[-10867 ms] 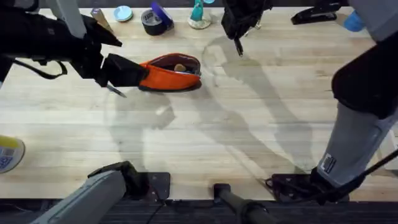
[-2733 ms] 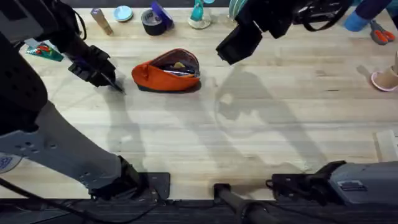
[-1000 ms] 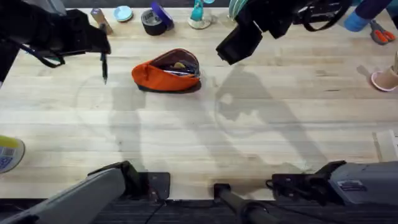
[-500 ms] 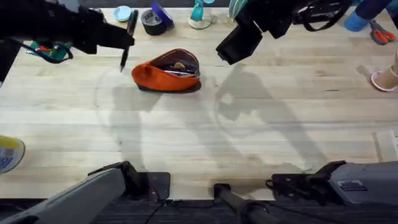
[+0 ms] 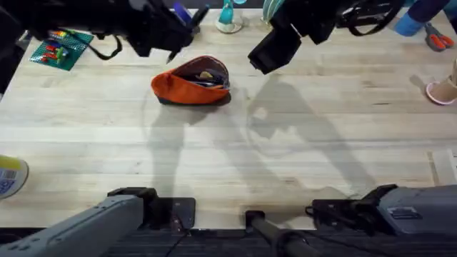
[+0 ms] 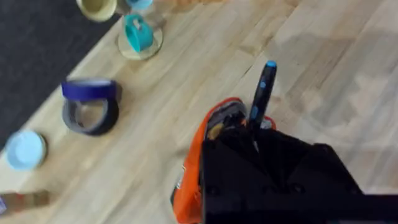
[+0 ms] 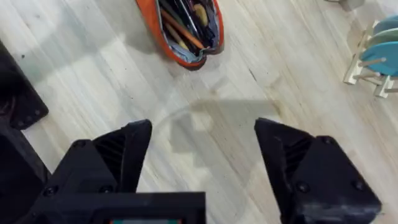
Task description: Unzip the bag, pick up the pens from the table one at a time and place them inside, then zip the bag closed.
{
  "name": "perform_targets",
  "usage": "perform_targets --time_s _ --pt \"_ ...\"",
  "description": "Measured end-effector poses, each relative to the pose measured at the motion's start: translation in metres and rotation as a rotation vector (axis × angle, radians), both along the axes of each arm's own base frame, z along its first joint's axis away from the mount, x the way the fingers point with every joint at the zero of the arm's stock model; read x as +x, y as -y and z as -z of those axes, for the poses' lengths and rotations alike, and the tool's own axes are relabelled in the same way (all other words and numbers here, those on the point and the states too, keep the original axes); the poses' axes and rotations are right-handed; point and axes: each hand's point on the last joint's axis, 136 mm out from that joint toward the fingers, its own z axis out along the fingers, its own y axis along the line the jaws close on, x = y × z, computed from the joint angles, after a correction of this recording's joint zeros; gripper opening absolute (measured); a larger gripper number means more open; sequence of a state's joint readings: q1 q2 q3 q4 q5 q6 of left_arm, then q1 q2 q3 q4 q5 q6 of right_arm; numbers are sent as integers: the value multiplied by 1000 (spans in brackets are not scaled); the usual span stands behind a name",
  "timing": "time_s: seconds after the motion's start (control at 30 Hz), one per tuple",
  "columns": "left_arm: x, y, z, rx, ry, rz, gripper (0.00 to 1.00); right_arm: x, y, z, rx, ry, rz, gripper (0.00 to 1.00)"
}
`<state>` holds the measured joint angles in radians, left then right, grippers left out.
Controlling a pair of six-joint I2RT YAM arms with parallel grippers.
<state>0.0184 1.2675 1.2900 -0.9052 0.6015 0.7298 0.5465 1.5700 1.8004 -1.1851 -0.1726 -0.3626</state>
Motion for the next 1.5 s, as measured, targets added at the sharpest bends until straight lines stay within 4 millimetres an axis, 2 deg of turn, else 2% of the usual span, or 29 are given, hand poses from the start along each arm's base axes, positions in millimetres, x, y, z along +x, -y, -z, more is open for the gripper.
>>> perform_targets --time_s 0.3,0.83,1.3,1.5 --pt "-1 17 8 131 72 127 40 0 0 0 0 0 0 996" --pt "18 16 65 257 1 263 40 0 0 0 0 0 0 996" --pt "21 16 114 266 -148 303 40 0 0 0 0 0 0 996" --pt "27 16 128 264 -175 306 40 0 0 0 0 0 0 996"
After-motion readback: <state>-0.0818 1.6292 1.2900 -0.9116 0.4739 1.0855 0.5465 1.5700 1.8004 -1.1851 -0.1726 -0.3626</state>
